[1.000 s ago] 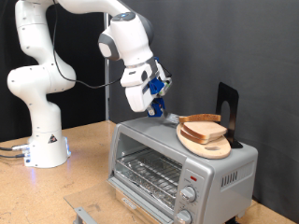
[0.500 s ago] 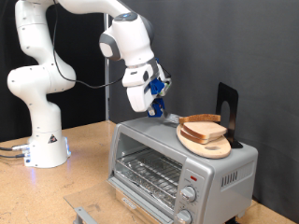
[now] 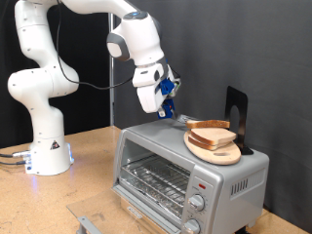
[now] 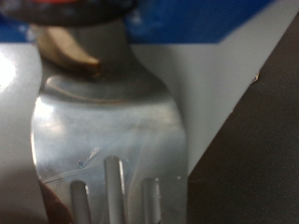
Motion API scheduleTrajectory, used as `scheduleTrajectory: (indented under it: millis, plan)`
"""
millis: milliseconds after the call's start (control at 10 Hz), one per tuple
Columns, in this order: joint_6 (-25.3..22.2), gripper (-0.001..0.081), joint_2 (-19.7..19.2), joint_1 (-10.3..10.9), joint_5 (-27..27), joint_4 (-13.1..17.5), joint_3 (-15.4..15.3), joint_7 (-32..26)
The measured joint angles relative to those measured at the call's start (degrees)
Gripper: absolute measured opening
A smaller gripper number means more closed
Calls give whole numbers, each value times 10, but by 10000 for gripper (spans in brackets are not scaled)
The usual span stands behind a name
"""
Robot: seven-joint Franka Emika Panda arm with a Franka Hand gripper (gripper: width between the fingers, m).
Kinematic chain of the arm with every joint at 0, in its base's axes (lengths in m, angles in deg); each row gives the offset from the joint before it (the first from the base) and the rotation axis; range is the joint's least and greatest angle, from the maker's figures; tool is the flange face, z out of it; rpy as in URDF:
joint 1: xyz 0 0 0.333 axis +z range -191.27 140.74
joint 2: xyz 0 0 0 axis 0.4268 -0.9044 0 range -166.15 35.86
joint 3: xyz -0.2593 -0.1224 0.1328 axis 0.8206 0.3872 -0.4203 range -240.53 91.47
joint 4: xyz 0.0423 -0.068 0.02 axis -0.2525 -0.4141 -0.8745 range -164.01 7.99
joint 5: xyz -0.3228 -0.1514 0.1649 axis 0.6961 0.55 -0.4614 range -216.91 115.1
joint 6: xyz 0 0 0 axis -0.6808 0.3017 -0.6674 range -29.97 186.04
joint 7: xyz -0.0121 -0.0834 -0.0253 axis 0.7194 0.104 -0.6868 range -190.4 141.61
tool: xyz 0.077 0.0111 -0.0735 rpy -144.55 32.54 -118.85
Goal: Make a piece of toast with the oven
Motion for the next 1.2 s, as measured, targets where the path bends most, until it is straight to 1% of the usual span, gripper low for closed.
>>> scheduleTrajectory:
  millis: [400,1200]
  plan:
    - [1,386,4,0,-5,2,1,3]
    - [-8,386,12,-10,-4,12,29,2]
